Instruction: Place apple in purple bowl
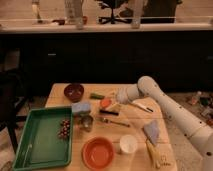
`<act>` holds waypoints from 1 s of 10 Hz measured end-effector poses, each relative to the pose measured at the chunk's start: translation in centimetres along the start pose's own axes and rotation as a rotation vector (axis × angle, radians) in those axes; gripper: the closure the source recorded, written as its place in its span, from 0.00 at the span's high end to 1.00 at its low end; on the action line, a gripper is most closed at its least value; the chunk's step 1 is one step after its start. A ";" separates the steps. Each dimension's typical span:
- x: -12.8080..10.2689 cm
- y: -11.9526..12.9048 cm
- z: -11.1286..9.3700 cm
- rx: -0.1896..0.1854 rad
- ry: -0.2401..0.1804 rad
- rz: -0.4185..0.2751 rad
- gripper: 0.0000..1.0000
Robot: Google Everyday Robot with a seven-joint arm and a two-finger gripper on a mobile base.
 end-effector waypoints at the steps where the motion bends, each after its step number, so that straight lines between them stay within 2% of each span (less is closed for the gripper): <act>1: 0.1 0.0 0.0 0.004 -0.001 0.002 0.00; 2: 0.1 -0.2 -0.1 0.024 -0.010 0.002 0.00; 3: 0.3 -1.0 -0.4 0.065 -0.020 -0.003 0.00; 6: -0.1 -4.2 0.2 0.118 -0.050 -0.031 0.00; 10: -2.4 -6.9 1.9 0.125 -0.086 -0.083 0.00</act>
